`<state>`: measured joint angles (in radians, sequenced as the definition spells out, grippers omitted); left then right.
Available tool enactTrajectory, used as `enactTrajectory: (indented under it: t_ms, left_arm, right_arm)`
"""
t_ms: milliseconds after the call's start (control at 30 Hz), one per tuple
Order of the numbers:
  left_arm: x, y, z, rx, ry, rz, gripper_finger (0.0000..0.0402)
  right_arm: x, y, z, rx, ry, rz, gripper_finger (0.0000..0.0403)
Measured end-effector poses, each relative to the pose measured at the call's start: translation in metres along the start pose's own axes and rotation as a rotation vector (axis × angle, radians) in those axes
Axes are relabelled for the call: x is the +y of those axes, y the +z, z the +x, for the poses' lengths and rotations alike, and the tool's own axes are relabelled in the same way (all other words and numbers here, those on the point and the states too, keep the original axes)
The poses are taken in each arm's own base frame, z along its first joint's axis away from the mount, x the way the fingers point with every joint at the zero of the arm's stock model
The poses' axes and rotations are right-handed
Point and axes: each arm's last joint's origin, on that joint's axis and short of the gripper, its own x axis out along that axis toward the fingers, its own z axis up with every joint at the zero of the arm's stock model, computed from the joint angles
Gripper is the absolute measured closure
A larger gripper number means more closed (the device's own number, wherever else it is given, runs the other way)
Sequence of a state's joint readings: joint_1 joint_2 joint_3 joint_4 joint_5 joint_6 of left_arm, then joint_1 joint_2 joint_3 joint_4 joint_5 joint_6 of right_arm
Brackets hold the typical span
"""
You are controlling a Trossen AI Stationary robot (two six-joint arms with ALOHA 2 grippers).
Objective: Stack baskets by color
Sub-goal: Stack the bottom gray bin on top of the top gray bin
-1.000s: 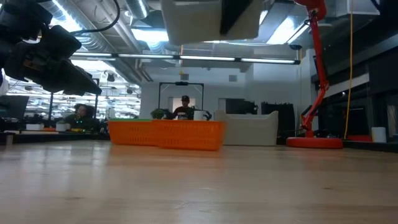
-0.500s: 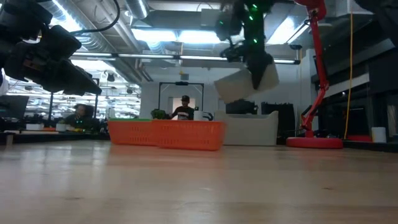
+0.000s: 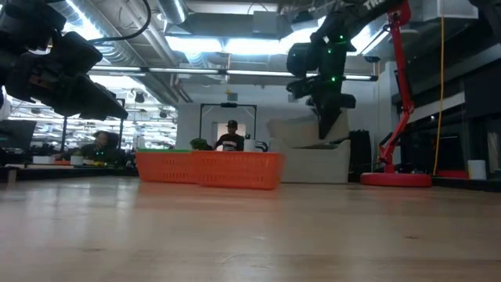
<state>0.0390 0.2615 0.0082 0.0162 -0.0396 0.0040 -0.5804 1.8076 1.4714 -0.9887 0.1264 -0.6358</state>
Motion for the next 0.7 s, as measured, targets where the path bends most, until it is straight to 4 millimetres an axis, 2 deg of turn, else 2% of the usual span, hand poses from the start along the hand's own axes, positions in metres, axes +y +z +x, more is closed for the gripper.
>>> enactTrajectory:
  t_ms: [400, 700]
  left_arm:
    - [0.0, 0.0, 0.0, 0.0, 0.0, 0.0, 0.0401]
    - [0.0, 0.0, 0.0, 0.0, 0.0, 0.0, 0.0401]
  right_arm:
    - [0.0002, 0.0043, 0.0047, -0.086, 0.031, 0.0, 0.0398]
    - [-0.0011, 0.0059, 0.0046, -0.103, 0.018, 0.009, 0.034]
